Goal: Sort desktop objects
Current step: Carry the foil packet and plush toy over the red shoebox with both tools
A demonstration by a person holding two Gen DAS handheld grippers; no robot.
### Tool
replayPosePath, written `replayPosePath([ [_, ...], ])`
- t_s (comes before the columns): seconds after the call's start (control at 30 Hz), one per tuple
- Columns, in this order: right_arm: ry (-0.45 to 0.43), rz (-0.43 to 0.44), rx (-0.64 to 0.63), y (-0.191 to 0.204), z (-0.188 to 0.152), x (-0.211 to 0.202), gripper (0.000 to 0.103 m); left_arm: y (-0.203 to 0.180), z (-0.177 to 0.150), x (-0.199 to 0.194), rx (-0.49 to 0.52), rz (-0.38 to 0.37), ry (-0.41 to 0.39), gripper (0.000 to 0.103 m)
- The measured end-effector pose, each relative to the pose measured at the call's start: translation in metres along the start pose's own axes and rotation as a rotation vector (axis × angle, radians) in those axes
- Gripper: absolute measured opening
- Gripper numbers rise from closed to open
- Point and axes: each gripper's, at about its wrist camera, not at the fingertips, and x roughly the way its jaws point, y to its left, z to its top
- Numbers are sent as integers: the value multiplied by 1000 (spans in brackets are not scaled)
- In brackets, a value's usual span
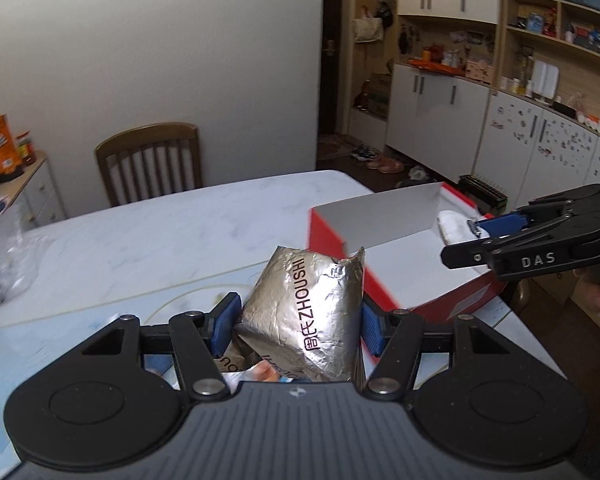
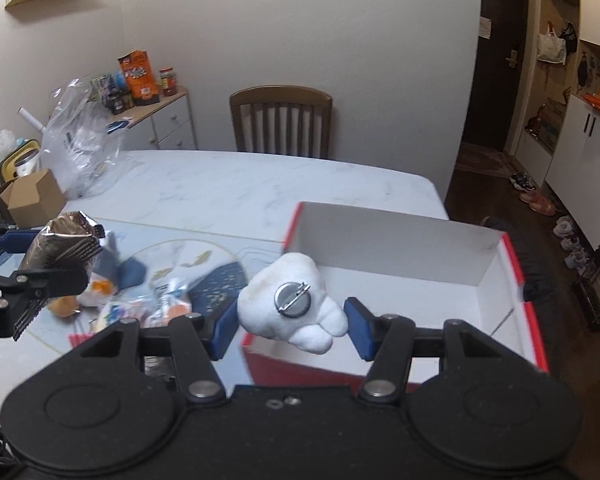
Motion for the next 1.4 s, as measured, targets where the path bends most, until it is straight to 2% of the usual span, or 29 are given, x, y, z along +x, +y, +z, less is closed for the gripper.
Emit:
replayPosePath([
  [0.33,5,-66,35,-55,-3,9,57,-54,31,53,93,-67,23,60],
  [0.5,21,-84,40,-77,-1,17,57,-73,38,84,125,-97,65,60],
  [0.9,67,-105,32,-114,10,58,57,-105,49,157,245,-98,173,60],
  [1.2,184,-105,-32,-128,11,109,57,-128,51,208,356,-74,252,60],
  [1.4,258,-106,-57,-133,3,139,56,-138,52,227,382,-119,277,56],
])
